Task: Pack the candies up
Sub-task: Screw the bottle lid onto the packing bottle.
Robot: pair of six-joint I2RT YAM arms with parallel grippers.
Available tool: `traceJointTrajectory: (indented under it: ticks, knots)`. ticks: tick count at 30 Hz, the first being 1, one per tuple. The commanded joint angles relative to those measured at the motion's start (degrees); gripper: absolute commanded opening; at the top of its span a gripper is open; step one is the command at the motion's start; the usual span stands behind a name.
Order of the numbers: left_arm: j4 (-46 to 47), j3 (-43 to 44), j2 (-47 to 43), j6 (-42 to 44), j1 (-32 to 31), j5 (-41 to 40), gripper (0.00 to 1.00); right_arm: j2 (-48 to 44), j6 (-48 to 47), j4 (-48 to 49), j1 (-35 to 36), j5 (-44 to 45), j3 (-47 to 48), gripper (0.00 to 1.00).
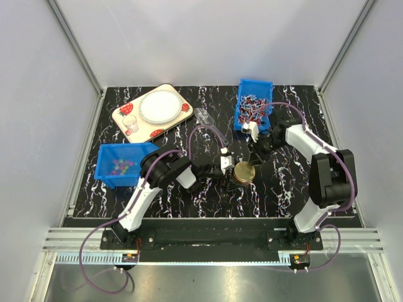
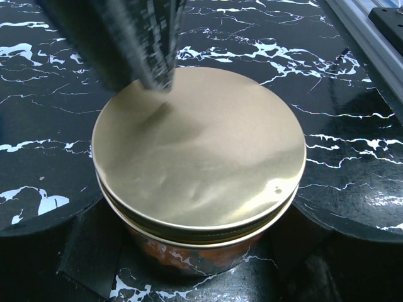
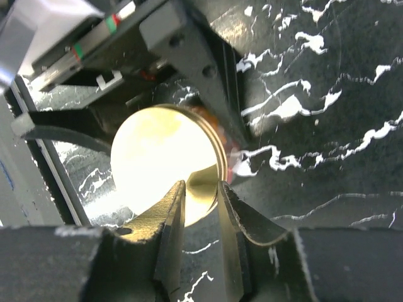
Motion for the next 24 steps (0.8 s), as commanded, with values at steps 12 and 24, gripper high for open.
traceJointTrajectory:
  ticks: [12,24]
  knots:
    - [1.5,0.4,1.3,-1.0,0.6,-0.8,0.66,-12.5,-1.4,-6.8,-1.4,0.2,-6.8,0.31]
    - [1.5,0.5,1.5,-1.1,0.6,-0.6,0.66,-6.3,2.1,-3.7,-1.2,-4.2,4.3,0.41]
